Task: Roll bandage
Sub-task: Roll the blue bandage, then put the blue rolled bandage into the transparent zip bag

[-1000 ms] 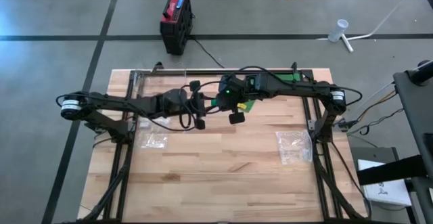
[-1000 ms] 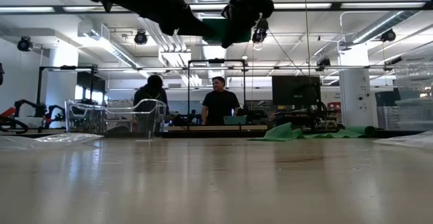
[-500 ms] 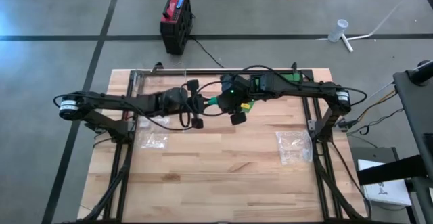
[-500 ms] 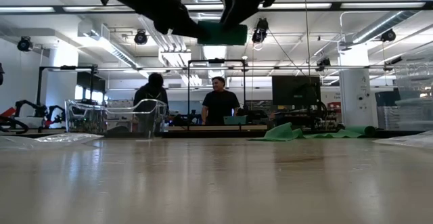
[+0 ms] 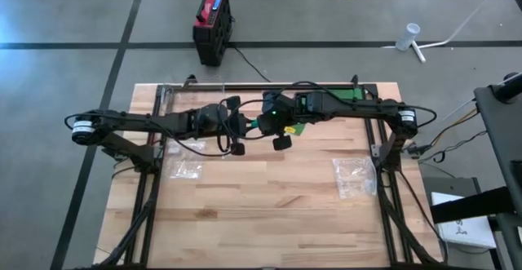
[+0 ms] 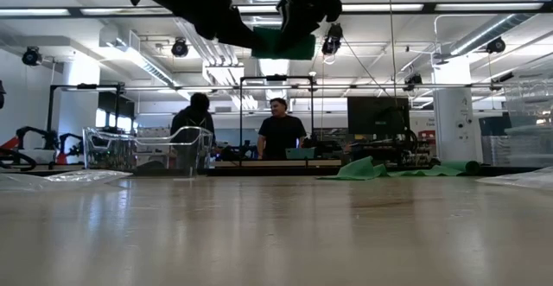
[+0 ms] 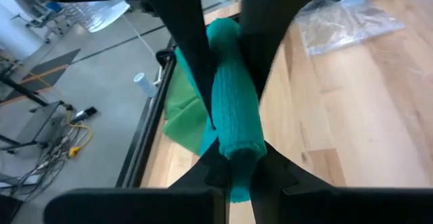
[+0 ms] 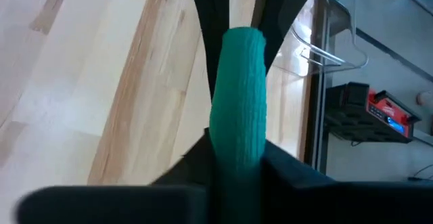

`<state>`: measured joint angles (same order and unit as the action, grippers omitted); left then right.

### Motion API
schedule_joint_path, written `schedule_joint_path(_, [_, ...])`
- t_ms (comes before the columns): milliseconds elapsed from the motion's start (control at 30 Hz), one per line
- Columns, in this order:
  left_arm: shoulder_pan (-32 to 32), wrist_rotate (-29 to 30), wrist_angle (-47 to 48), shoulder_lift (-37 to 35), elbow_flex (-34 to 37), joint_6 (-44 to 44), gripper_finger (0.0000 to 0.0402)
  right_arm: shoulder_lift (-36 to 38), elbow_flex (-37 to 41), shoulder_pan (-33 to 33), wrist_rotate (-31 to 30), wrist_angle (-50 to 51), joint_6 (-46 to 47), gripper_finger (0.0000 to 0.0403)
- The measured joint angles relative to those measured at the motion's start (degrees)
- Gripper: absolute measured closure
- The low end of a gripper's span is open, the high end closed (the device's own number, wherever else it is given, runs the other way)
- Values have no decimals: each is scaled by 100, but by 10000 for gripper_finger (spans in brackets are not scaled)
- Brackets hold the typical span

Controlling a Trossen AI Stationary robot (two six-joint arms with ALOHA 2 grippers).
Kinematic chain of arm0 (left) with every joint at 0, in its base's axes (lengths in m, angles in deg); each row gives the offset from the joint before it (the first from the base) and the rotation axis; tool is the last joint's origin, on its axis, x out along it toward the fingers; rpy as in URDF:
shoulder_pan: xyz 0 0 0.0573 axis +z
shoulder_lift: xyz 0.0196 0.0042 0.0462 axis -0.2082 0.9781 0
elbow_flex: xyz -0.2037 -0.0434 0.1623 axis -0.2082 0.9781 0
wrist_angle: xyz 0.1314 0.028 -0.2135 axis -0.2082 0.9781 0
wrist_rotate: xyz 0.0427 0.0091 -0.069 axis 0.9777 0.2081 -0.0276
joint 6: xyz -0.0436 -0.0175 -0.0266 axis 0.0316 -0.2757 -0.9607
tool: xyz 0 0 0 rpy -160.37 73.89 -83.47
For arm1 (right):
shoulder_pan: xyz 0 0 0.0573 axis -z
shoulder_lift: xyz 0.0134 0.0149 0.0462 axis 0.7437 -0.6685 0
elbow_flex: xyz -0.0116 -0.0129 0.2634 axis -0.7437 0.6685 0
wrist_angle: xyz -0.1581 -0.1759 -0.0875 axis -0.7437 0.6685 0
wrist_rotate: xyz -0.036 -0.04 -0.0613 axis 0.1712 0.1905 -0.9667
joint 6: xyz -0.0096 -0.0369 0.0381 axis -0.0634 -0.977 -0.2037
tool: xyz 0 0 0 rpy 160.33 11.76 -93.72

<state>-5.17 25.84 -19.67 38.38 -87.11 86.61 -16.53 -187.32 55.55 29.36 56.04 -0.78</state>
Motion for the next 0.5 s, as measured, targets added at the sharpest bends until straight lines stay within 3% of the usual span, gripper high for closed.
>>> schedule_joint_path(100, [-24,-37,51,-111,0,103,370,2,-3,-3,23,-58,-28,386])
schedule_joint_path(300, [-57,94,1023,-595,-11,133,328,75,61,4,310,-117,107,382])
schedule_joint_path(500, [-37,292,2687,-1103,147,-1340,277,644,810,17,591,-847,290,386])
